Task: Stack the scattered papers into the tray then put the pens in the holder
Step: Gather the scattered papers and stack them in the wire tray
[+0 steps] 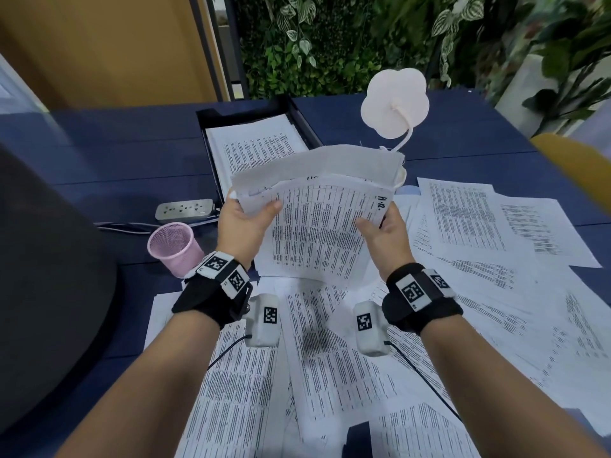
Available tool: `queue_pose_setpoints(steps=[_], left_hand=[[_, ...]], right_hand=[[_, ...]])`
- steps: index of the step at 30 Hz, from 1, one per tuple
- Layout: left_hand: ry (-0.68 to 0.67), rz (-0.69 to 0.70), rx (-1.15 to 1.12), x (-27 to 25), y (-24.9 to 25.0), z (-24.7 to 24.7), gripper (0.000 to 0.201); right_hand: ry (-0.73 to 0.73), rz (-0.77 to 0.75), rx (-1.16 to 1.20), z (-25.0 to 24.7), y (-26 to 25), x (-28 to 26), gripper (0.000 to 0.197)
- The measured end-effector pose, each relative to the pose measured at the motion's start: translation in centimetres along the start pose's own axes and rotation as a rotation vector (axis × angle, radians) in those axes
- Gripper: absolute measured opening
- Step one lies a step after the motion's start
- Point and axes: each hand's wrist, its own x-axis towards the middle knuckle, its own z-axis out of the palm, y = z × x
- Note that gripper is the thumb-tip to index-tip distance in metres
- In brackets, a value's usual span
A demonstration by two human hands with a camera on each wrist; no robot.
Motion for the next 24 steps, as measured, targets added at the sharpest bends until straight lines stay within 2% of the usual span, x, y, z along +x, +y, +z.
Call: queue_pose_setpoints(steps=[3, 6, 10, 12, 15, 17, 19, 21, 23, 24], left_hand=[[-0.002, -0.051, 0.029, 0.0, -0.5, -0.3, 0.023], [-0.041, -0.041, -0.002, 0.0, -0.2, -0.5, 0.024], [-0.078, -0.096, 0.036, -0.3, -0.3, -0.8, 0.017], [-0.048, -0.109, 0.027, -0.1, -0.2, -0.8, 0.015], [0.014, -0.094, -0.050, 0.1, 1.1, -0.6, 0.016], [0.104, -0.089, -0.078, 0.1, 1.9, -0.4, 0.012], [0.194, -0.106, -0.096, 0.3, 2.2, -0.8, 0.012], [0.164, -0.133, -0.220, 1.0, 1.8, -1.6, 0.024], [0.115, -0.194, -0.336, 1.7, 1.0, -2.4, 0.058], [0.115, -0.263, -0.382, 2.0, 0.2, -2.8, 0.067]], right_hand=[[0.003, 0.007, -0.038, -0.1, 0.3, 0.3, 0.032], [-0.006, -0.005, 0.004, -0.4, 0.0, 0.5, 0.038], [-0.094, 0.075, -0.065, -0.9, 0.4, 0.9, 0.044], [-0.097, 0.110, -0.134, -1.4, 0.9, 1.1, 0.036], [-0.052, 0.115, -0.223, -2.3, 1.8, 0.9, 0.006], [0.012, 0.131, -0.224, -2.9, 2.3, 0.7, 0.004], [0.057, 0.188, -0.109, -3.3, 2.6, 0.7, 0.004], [0.093, 0.242, 0.080, -3.5, 2.5, 0.7, 0.010], [0.128, 0.264, 0.316, -3.4, 2.0, 0.8, 0.016], [0.124, 0.265, 0.420, -3.2, 1.8, 0.9, 0.013]])
